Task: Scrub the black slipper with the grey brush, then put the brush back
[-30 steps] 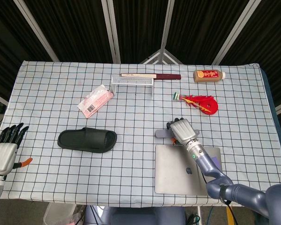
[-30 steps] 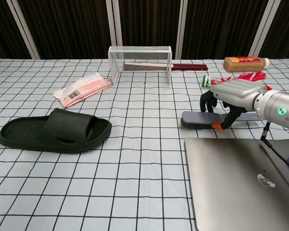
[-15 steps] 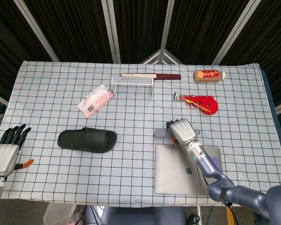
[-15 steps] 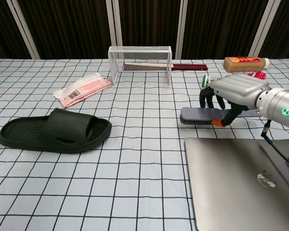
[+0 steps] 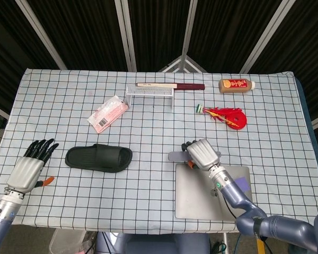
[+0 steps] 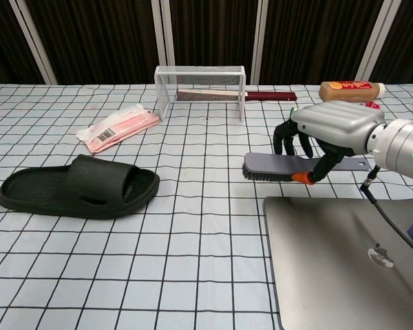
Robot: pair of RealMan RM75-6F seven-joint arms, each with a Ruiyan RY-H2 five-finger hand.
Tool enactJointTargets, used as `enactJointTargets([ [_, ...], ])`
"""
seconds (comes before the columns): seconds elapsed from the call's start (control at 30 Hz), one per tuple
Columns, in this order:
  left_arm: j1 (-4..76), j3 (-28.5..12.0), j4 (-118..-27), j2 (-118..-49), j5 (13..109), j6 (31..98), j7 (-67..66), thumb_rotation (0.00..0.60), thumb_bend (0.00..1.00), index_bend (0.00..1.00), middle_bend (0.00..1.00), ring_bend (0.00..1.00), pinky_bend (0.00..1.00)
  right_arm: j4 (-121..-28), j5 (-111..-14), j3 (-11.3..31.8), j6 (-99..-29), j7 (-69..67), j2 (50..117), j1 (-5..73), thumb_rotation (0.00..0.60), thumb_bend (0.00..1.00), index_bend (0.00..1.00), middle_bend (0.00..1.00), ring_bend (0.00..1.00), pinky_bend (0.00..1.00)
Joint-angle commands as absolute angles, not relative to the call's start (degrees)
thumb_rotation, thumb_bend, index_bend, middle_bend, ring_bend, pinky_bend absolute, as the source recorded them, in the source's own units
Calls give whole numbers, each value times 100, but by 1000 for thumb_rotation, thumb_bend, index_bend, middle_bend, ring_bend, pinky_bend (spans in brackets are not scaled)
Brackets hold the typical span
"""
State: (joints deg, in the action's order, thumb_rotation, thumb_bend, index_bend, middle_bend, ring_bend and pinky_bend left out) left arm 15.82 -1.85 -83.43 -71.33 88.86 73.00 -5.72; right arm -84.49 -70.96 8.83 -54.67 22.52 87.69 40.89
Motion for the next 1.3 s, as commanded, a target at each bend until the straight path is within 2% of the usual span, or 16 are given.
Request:
enactJointTargets([
  [0.03,1803,-235,-8160,-7162,8717,6881,-589,600,348,0,1,0,5,-8731,-6786,1023,-5436,2606,8779,4187,600,677,674,642,540,621],
  [0.2,2011,-201,-8124,-7064,8429,6246,-377,600,473,0,20,0,5,-8892,-6501,1117,-5480,3053,8982,4341,600,677,674,641,541,621],
  [0.3,2062,-197,-8017,-7046,8395,6155,-333,600,502,0,39,0,5,-8943,-6319,1191,-5483,3247,9121,4445,600,677,674,642,541,621],
  [0.77,2410,115,-7434,-7195,8581,5403,252,600,515,0,43,0,5,-8808,-5581,1477,-5441,3622,9749,4923,600,678,674,644,547,621],
  [1.3,2832,309,-6553,-7744,8715,4714,813,600,550,0,39,0,7,-8141,-5485,1716,-5806,3696,10636,5300,600,693,679,650,556,621],
])
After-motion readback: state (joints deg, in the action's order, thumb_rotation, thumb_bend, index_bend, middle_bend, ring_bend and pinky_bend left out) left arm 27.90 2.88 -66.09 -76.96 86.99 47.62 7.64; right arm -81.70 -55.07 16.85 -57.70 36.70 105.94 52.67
